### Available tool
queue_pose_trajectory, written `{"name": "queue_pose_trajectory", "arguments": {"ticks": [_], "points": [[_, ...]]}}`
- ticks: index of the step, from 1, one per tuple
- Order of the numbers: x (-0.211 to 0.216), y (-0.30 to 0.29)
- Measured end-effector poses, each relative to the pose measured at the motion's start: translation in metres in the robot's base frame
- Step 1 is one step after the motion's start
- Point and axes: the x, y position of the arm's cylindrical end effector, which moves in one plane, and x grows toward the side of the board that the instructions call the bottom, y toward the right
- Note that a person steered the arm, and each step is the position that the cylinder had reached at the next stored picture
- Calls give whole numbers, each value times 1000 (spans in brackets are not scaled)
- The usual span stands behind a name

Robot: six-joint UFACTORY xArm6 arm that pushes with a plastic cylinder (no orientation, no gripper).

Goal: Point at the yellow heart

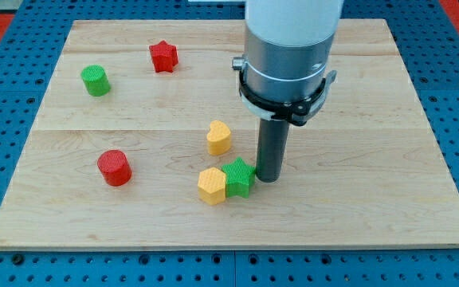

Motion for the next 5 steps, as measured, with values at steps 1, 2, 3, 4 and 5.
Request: {"name": "queue_pose_trajectory", "arguments": {"ticks": [1, 2, 3, 4, 5], "points": [[-10, 6], [-58, 7], [-92, -19], [-112, -46], [-101, -43]]}}
